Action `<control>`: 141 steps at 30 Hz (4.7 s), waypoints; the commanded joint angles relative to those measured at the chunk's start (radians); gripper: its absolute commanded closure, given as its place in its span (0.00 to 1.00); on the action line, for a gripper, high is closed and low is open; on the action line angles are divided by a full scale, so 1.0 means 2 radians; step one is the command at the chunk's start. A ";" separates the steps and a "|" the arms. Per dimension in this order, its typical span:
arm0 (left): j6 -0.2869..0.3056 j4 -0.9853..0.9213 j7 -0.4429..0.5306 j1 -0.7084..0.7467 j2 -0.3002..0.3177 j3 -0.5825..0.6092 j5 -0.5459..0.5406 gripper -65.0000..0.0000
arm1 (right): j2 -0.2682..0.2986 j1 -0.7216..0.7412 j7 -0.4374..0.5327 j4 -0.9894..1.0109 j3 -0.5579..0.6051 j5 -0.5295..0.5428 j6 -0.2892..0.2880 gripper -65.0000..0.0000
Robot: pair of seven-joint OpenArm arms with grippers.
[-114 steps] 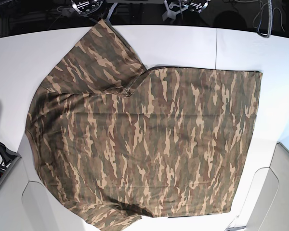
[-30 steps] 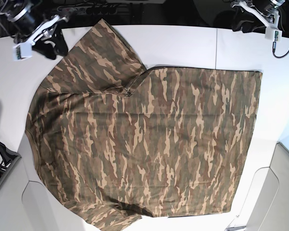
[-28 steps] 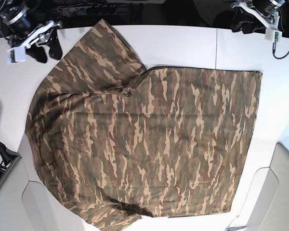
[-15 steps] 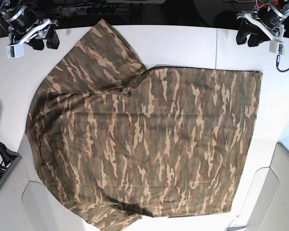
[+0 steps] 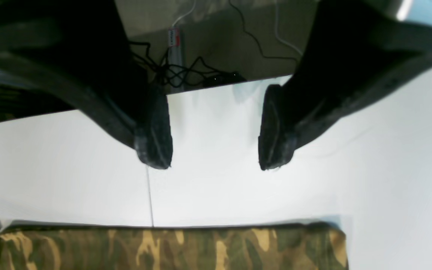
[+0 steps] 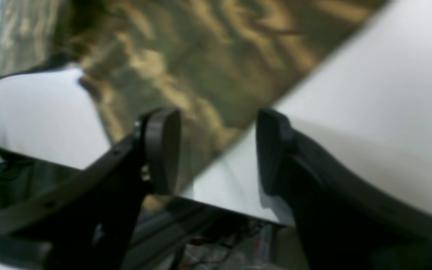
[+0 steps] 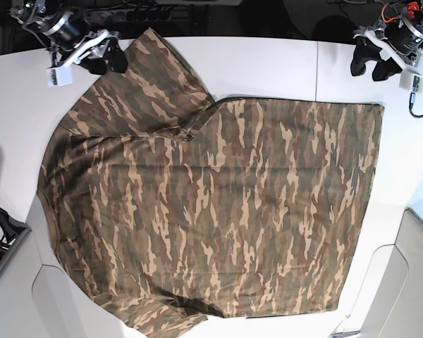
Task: Fold the T-shirt properly
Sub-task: 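Lower both grippers and grasp the camouflage shirt's collar-side corners, then lift the shirt edge with both grippers and pull it back over itself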
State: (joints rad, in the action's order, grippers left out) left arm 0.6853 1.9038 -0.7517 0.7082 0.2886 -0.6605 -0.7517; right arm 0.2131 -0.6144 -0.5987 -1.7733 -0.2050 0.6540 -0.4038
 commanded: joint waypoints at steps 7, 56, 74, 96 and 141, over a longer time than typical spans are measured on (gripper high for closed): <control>0.003 0.005 0.047 -0.010 0.013 -0.003 0.024 0.39 | -0.040 0.021 0.000 -0.004 0.009 -0.014 -0.002 0.50; -0.019 -0.240 0.061 -0.184 0.087 0.101 -0.014 1.00 | -0.056 0.022 0.011 -0.004 0.008 -0.049 -0.002 1.00; 0.006 -0.132 0.065 -0.143 0.087 0.028 -0.075 1.00 | -0.080 0.039 -0.050 -0.066 -0.112 0.092 -0.083 1.00; 0.006 -0.280 0.110 -0.352 0.087 0.079 0.024 1.00 | -0.049 0.346 -0.033 0.073 -0.122 -0.005 -0.079 1.00; 0.004 -0.421 0.037 -0.418 0.087 -0.020 -0.045 0.58 | -0.027 0.391 -0.076 0.234 -0.248 -0.018 -0.079 0.57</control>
State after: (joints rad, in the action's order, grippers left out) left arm 0.6785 1.0466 -0.6952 -0.1108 0.4427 -0.6971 -0.8154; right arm 0.1398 0.1520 -0.7769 -1.2846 -0.6956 0.5953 -0.5549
